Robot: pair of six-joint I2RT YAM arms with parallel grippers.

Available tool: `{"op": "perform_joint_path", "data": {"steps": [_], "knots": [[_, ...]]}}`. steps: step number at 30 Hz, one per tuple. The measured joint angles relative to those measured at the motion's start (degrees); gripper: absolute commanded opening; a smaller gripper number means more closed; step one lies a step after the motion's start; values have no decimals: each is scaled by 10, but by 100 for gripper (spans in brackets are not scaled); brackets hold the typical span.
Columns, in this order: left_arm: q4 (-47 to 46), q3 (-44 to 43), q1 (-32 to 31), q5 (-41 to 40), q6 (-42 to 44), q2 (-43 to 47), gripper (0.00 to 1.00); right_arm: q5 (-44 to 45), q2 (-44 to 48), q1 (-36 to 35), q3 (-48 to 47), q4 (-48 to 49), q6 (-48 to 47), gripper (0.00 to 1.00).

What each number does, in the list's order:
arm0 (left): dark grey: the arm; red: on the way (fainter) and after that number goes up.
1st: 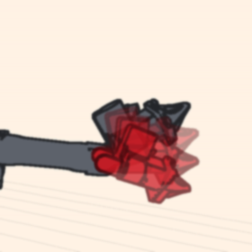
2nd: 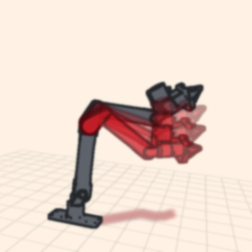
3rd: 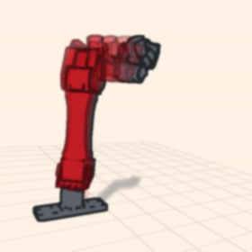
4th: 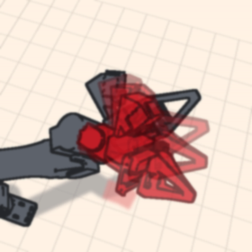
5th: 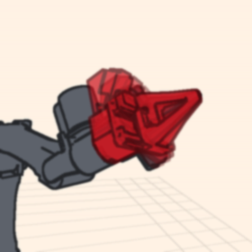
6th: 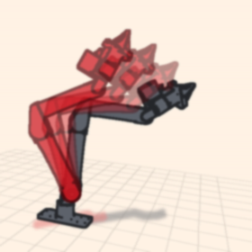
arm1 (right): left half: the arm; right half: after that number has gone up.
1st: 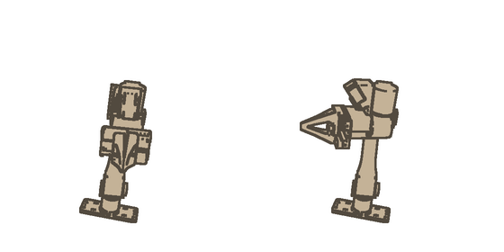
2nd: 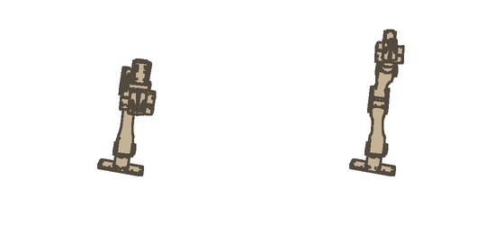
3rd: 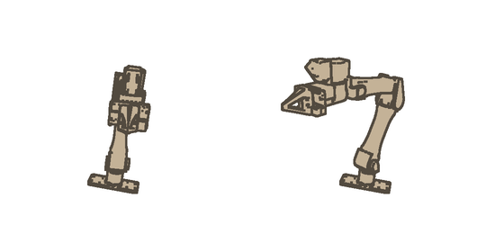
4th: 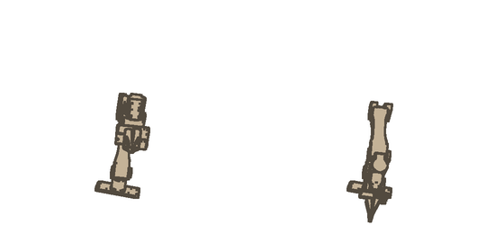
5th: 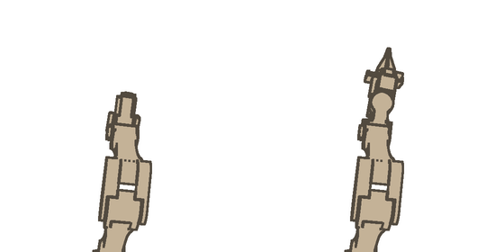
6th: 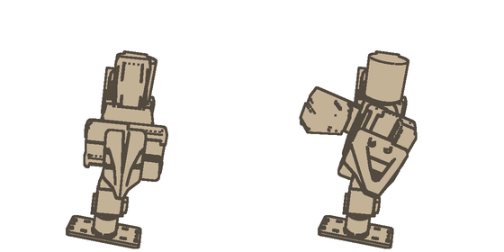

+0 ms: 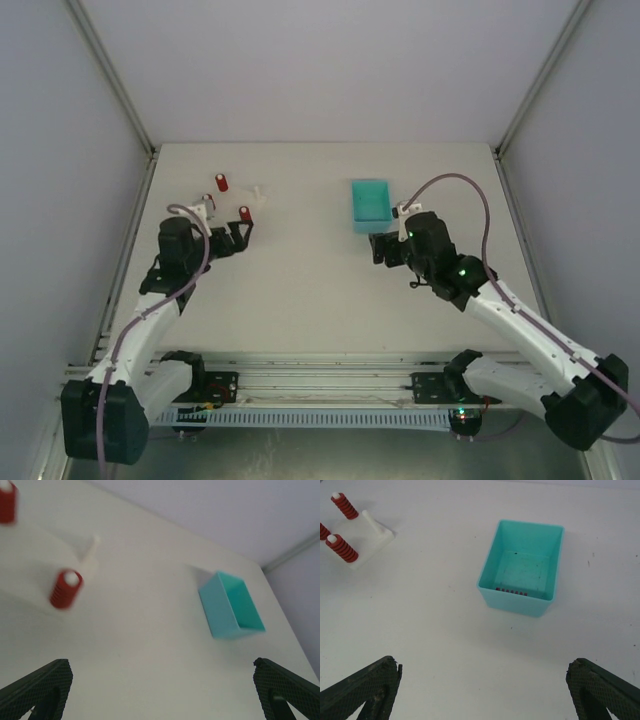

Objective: Install the large spring

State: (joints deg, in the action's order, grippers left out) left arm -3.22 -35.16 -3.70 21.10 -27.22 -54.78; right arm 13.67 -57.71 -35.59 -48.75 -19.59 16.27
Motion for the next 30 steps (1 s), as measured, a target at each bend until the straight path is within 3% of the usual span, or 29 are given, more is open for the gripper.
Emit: {"op": "perform_joint_path", "data": {"steps": [6, 13, 20, 30], "knots": [[-15, 32, -69, 32, -9, -18, 99, -49, -67, 56, -39, -10, -10, 72], [-30, 33, -102, 21, -13, -31, 99, -64, -196, 100, -95, 13, -26, 62], [29, 21, -108, -30, -30, -41, 99, -45, -255, 101, -143, -11, -14, 62], [170, -108, -111, -70, -21, -113, 99, -49, -413, 112, -348, -104, 18, 60]]}}
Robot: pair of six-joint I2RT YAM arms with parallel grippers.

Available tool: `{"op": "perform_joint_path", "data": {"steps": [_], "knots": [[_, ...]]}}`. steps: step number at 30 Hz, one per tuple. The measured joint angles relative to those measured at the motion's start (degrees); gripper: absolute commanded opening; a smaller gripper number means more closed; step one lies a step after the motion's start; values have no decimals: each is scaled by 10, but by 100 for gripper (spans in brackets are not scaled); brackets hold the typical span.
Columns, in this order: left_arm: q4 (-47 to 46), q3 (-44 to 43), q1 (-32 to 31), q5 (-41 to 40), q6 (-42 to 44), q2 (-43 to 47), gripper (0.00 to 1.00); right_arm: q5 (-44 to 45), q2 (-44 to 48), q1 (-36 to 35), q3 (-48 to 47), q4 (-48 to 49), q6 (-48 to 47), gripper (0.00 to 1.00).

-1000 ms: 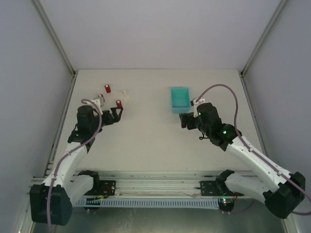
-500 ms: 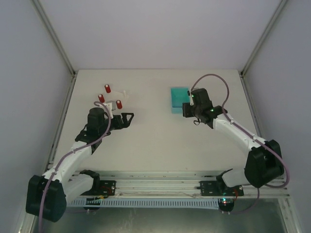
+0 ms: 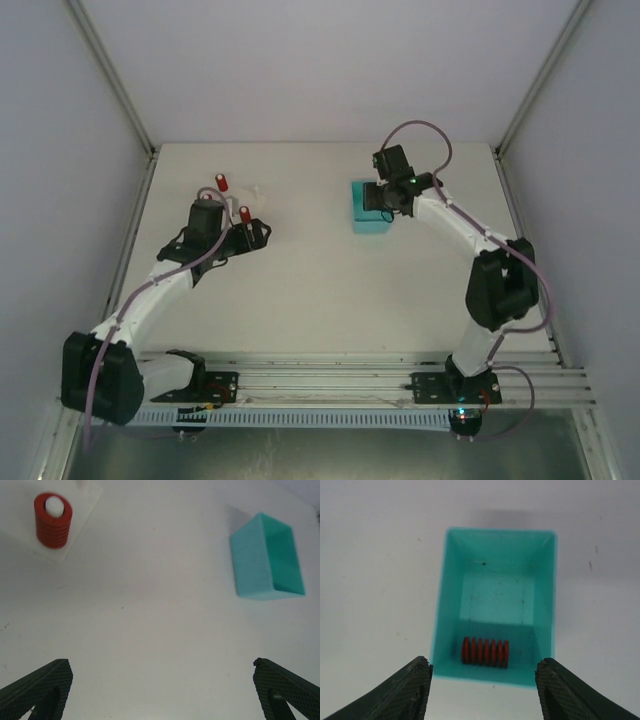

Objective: Install the large spring

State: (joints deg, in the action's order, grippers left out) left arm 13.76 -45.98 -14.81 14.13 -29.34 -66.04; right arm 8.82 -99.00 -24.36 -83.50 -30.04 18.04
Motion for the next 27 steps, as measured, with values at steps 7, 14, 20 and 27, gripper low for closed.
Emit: {"op": "perform_joint_path", "data": {"steps": [7, 14, 20, 27], "knots": [[36, -31, 0, -17, 10, -68, 99, -14, -85, 39, -65, -79, 30, 59], [37, -56, 0, -35, 13, -88, 99, -8, -159, 51, -179, -150, 32, 62], [36, -57, -1, -43, 15, -99, 99, 1, -187, 71, -203, -181, 12, 56], [37, -57, -1, -46, 18, -99, 99, -38, -233, 104, -225, -178, -10, 53]]}}
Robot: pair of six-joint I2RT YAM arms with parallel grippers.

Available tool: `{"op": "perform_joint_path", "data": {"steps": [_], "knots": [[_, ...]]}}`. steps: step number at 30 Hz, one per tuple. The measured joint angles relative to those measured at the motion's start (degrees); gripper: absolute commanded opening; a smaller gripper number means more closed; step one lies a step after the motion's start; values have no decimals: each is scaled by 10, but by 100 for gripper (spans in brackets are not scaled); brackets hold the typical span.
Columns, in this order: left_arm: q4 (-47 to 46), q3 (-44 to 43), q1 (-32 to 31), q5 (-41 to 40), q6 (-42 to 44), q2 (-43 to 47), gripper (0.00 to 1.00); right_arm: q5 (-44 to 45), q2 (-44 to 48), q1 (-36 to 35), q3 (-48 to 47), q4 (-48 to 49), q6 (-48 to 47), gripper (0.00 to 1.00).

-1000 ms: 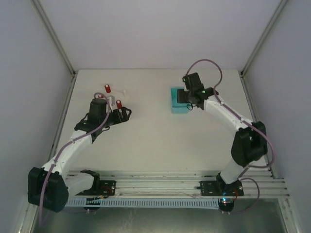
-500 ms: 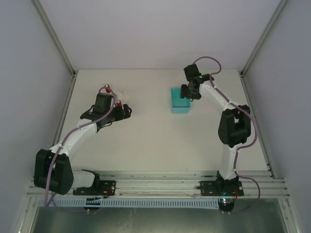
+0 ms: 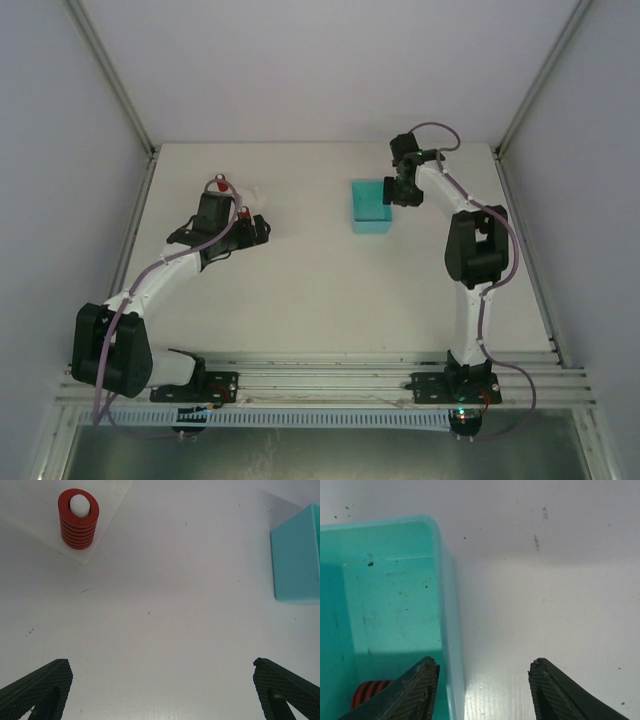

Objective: Install the large spring

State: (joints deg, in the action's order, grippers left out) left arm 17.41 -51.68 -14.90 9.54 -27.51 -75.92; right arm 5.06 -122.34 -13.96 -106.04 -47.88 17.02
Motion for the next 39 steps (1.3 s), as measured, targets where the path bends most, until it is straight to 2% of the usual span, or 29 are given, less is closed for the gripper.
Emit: {"op": "perform_joint_path", "data": {"steps": [5, 12, 23, 28, 36, 39], "knots": [[0, -1, 0, 0, 1, 0, 99, -5, -19, -3, -8, -2, -11, 45], [1, -1, -1, -1, 2, 0, 99, -11, -49, -4, -42, 0, 8, 21], [5, -2, -18, -13, 10, 7, 99, 33, -50, -28, -33, -38, 164, 9], [7, -3, -37, -28, 20, 13, 99, 64, -49, -50, -37, -69, 271, 5], [11, -6, -64, -54, 37, 25, 99, 137, -68, -77, -127, -222, 481, 4], [12, -7, -69, -64, 39, 28, 99, 148, -73, -77, -133, -252, 540, 4]]}}
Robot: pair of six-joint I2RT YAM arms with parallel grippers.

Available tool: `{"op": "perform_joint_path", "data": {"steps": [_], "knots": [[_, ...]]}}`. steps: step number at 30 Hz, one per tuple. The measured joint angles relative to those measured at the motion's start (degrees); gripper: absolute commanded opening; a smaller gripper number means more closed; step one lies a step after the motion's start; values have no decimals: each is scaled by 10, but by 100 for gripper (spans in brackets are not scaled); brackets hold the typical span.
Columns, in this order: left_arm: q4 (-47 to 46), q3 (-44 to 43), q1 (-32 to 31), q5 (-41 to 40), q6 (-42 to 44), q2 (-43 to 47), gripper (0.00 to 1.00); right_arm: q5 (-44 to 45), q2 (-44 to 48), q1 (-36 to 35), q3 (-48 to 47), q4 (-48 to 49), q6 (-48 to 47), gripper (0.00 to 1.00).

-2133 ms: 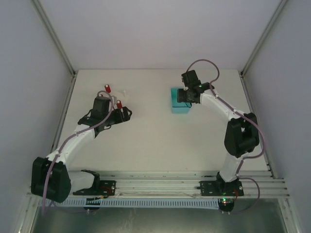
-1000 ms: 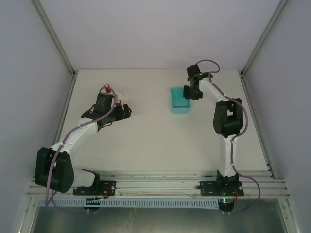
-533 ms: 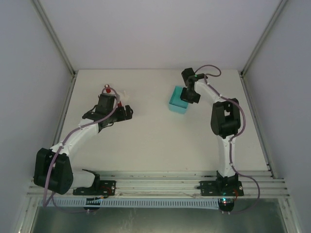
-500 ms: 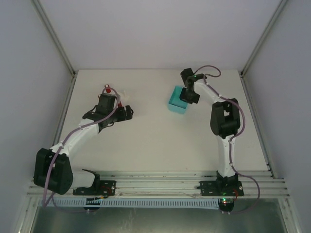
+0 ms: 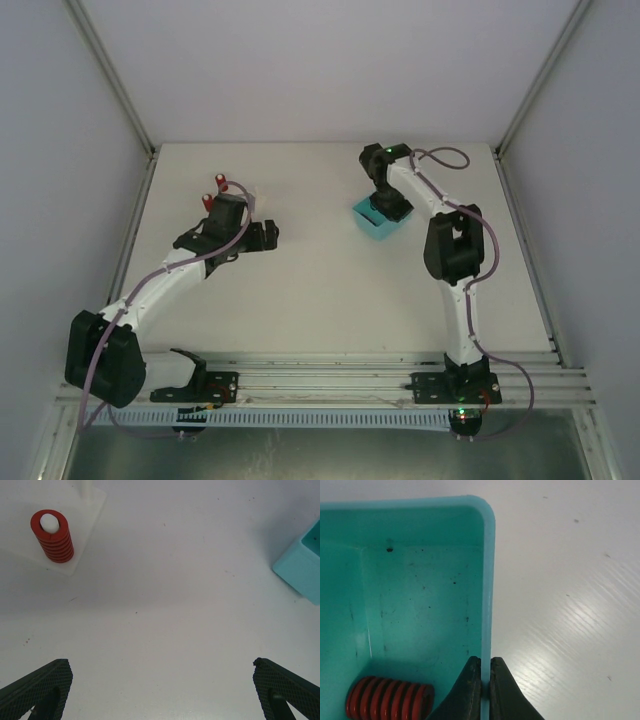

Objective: Install the large spring

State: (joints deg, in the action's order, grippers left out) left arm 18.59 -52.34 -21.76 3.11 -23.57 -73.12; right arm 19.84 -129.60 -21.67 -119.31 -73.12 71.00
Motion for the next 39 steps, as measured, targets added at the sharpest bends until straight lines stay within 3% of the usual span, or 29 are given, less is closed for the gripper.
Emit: {"op": "perform_joint_path", "data": {"steps": [5, 12, 22, 25, 29, 34, 39], "knots": [[9, -3, -6, -13, 4, 0, 99, 4, 0, 1, 29, -15, 77, 6], [20, -5, -17, -27, 13, 1, 99, -1, 1, -5, 38, -3, 158, 16], [23, -7, -23, -43, 14, 1, 99, -36, 2, -6, 43, 8, 193, 49], [23, -12, -23, -44, 13, -1, 99, -37, 21, -6, 62, 9, 157, 60], [23, -25, -24, -45, 13, -9, 99, -43, 92, -2, 100, 31, 68, 66], [22, -47, -24, -36, 10, -33, 99, -111, 181, 16, 119, 107, -162, 69], [23, -72, -24, -20, -1, -69, 99, -209, 181, 42, 124, 158, -382, 62]]}}
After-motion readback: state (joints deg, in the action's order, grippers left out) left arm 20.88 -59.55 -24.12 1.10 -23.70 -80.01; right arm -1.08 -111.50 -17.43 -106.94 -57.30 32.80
